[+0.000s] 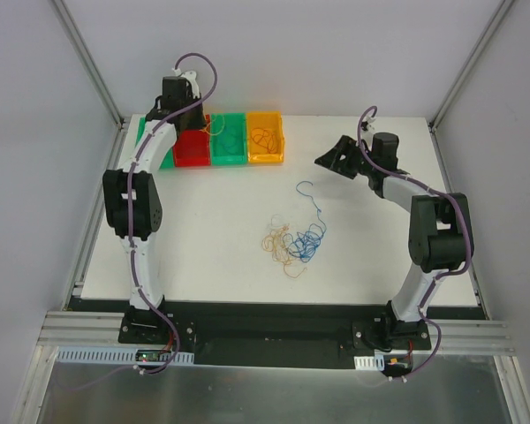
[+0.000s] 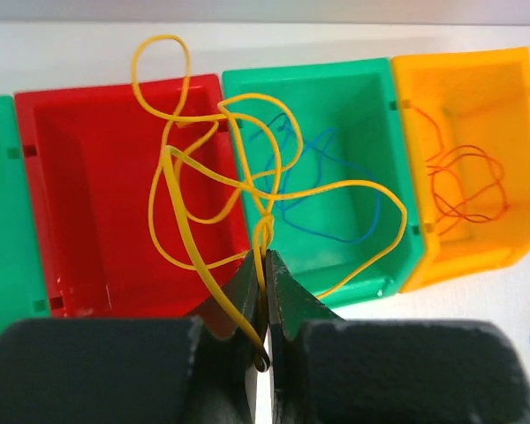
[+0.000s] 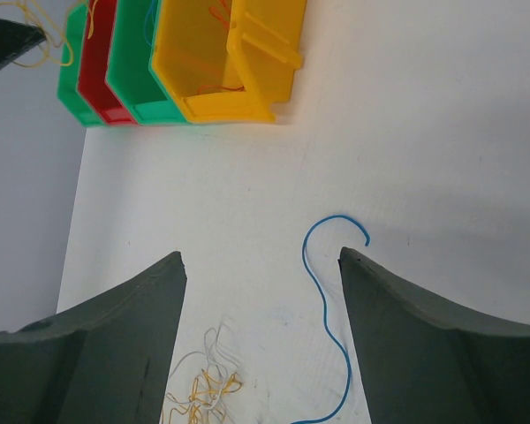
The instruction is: Untangle the cables
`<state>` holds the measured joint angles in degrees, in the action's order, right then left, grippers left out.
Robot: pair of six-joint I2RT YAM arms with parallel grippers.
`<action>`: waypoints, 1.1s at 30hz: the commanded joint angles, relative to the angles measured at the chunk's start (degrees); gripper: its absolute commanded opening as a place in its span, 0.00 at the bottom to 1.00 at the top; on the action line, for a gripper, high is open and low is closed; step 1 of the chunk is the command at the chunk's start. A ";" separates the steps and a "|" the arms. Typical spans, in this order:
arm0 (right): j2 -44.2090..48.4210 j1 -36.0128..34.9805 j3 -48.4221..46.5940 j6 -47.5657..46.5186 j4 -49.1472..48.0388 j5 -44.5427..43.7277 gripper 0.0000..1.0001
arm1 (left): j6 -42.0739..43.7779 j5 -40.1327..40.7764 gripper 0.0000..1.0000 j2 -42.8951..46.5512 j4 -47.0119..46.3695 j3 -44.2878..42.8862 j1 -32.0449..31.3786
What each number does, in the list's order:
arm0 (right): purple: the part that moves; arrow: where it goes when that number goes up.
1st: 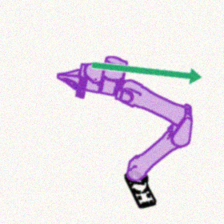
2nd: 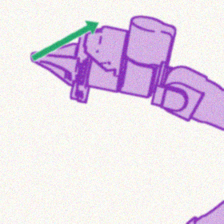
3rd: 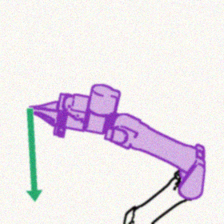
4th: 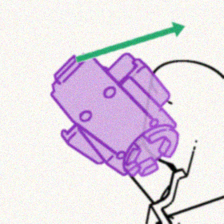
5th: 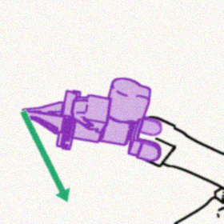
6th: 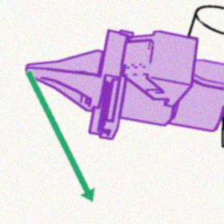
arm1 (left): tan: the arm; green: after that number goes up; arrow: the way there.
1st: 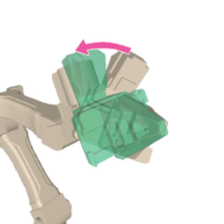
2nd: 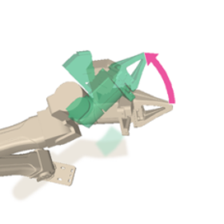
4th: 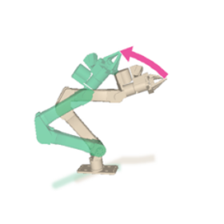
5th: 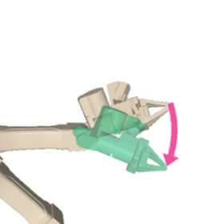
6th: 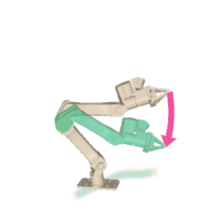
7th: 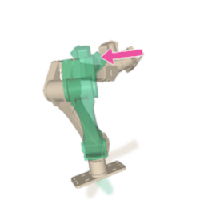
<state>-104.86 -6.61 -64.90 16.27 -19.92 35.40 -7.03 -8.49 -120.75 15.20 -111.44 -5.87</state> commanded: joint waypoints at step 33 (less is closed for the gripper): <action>-2.02 0.02 -3.39 0.16 -2.23 2.13 0.72 | -4.13 6.28 0.38 -1.87 -5.45 5.61 4.37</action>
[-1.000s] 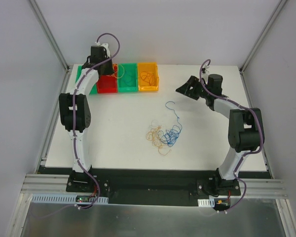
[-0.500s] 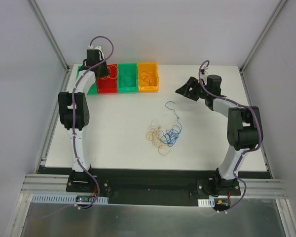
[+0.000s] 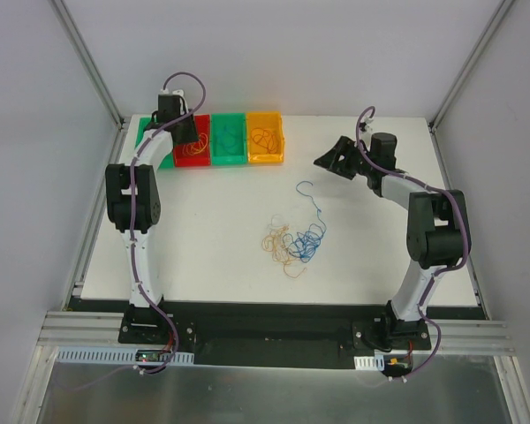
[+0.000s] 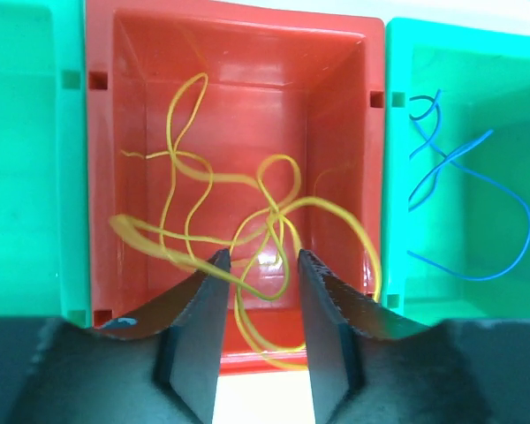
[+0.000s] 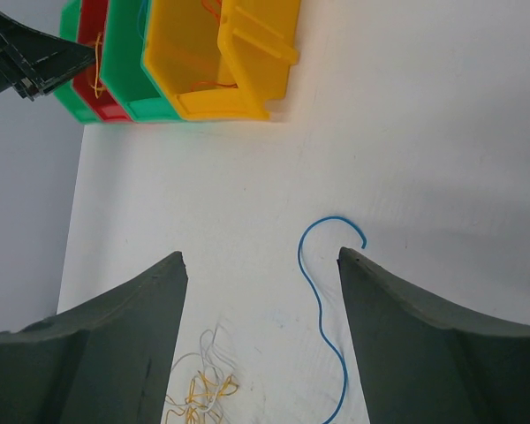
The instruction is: Untangle the cables
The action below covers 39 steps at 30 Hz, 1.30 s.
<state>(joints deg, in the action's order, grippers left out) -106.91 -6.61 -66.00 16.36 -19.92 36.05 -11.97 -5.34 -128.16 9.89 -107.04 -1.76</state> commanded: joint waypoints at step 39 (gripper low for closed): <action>18.34 -21.60 1.87 -10.02 49.95 -45.27 0.63 | -8.42 -33.68 0.55 32.62 1.54 40.51 -26.98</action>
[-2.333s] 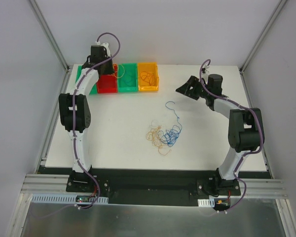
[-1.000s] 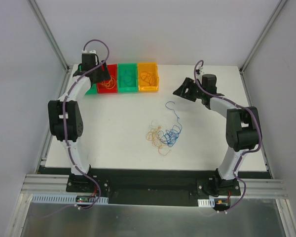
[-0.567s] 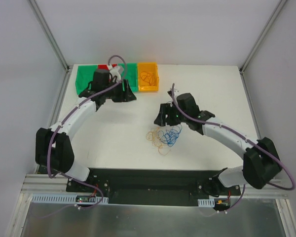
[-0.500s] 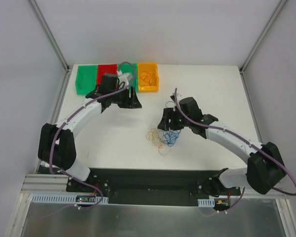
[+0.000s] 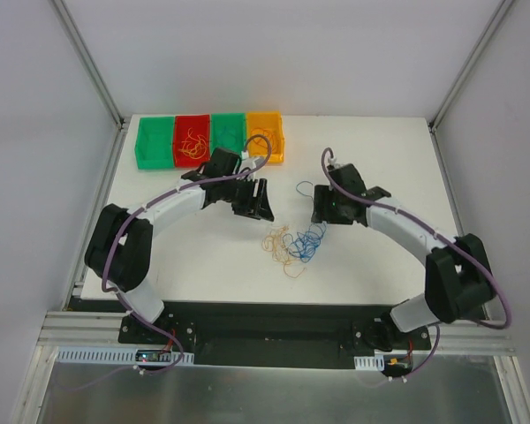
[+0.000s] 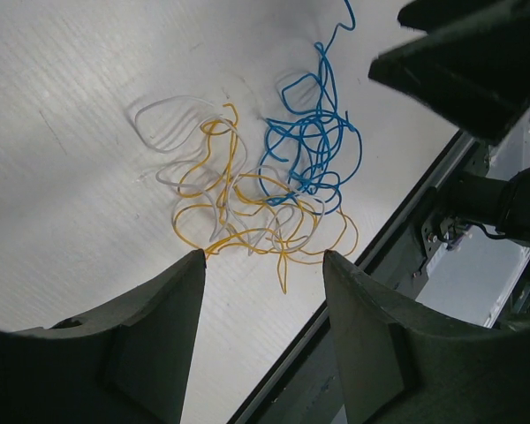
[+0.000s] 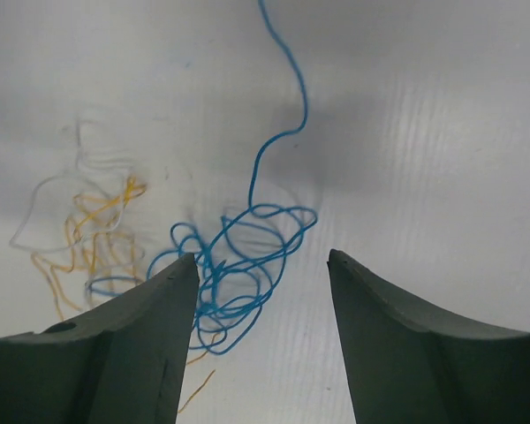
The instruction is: Untangle the cables
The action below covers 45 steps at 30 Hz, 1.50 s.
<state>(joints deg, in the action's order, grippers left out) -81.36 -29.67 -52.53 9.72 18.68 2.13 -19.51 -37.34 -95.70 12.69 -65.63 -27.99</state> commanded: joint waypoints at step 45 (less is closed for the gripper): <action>9.29 -11.02 -37.53 35.20 -13.93 16.86 0.01 | -4.74 -2.83 0.70 12.66 -38.36 17.99 -3.04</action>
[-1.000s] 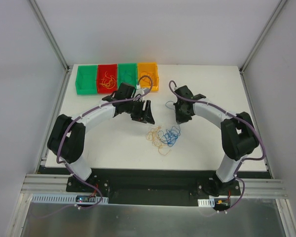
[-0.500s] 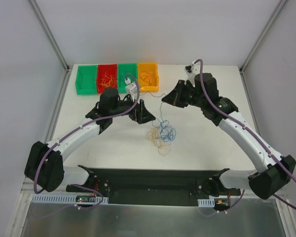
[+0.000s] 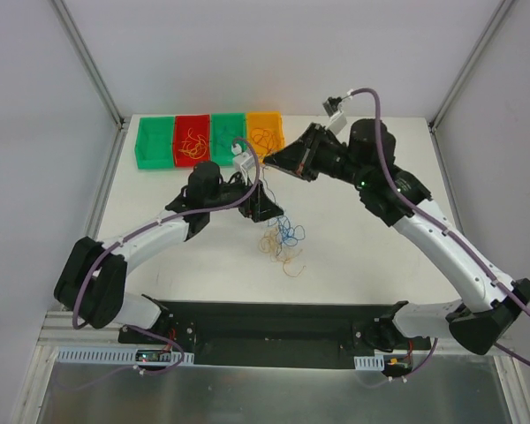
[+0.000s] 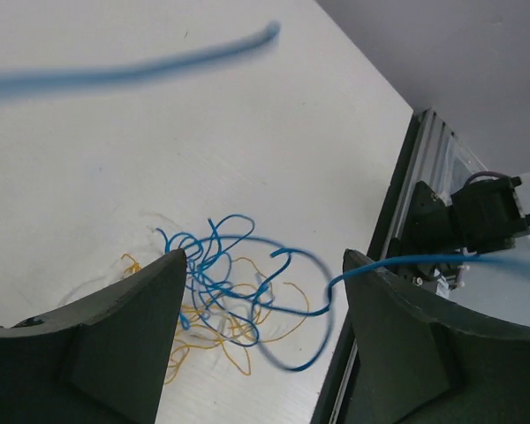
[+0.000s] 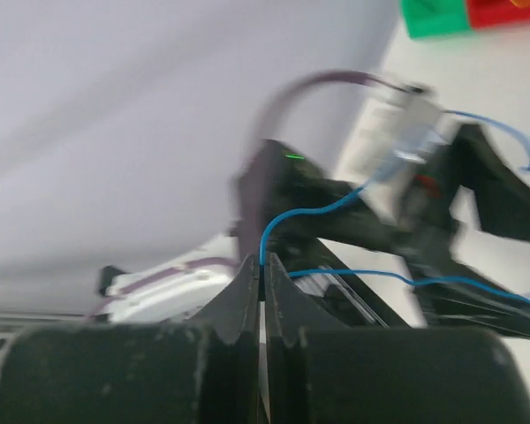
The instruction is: Untangle the cables
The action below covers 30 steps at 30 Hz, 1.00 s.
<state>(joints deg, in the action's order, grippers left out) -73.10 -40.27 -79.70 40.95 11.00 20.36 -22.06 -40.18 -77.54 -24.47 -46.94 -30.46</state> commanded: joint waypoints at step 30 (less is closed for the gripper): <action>-7.25 10.92 -64.37 -26.26 6.15 -22.36 0.00 | -3.16 10.48 0.53 -13.60 15.76 -6.41 1.72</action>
<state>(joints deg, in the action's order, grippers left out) -85.76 -29.50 -142.12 25.26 22.17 6.72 -25.78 -31.55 -91.61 -10.63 -51.11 -29.15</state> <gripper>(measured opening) 0.012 0.524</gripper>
